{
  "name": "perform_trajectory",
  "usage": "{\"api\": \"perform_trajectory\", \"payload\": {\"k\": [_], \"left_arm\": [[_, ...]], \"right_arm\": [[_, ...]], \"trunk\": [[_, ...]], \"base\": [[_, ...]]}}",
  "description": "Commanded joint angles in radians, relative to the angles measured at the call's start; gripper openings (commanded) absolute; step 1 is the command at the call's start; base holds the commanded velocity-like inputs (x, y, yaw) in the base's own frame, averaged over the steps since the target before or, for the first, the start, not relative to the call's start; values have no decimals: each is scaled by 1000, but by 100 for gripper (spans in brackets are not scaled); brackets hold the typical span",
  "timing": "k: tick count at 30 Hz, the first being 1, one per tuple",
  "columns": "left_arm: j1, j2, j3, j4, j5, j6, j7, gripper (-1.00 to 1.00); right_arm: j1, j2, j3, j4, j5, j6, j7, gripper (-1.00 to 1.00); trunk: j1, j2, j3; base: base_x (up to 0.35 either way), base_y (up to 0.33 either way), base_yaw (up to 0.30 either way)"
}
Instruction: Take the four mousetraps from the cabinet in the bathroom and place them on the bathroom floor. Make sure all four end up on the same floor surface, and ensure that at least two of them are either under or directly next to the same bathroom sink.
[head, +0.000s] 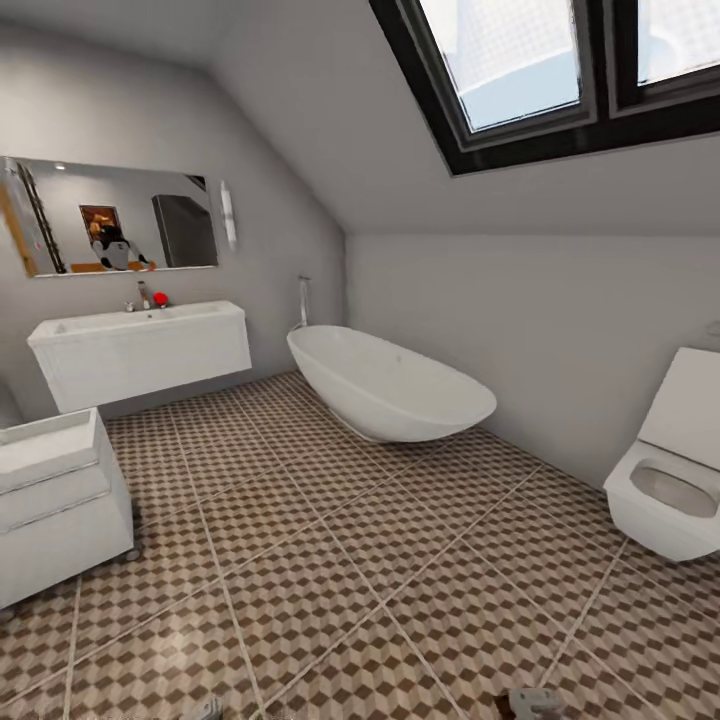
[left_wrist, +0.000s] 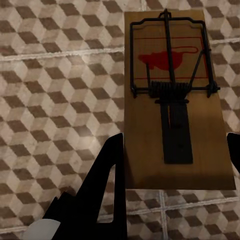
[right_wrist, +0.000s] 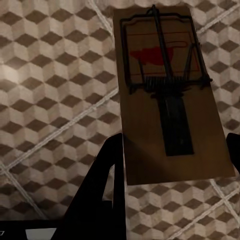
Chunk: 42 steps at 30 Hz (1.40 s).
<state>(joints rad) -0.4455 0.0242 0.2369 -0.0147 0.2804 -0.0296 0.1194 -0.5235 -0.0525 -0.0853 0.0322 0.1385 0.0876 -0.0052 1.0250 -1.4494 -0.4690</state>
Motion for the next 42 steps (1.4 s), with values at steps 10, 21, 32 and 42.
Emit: {"api": "perform_trajectory", "payload": {"k": [10,21,32,42], "left_arm": [[-1,-18,-4,0,2,-4,6,-100],[-1,-12,-4,-1,10,-2,-4,-100],[-1,-11,-2,-2,11,-1,-4,-100],[-1,-10,-2,-2,12,-2,-4,-100]], "right_arm": [[-1,-2,-8,1,9,1,1,-100],[-1,-8,-8,0,8,-5,-1,-100],[-1,-7,-8,0,9,-5,0,-100],[-1,-8,-8,0,9,-6,-2,-100]], "trunk": [[0,-1,-1],[0,-1,-1],[0,-1,-1],[0,-1,-1]], "base": [[0,0,273],[271,0,35],[325,0,0],[326,0,125]]}}
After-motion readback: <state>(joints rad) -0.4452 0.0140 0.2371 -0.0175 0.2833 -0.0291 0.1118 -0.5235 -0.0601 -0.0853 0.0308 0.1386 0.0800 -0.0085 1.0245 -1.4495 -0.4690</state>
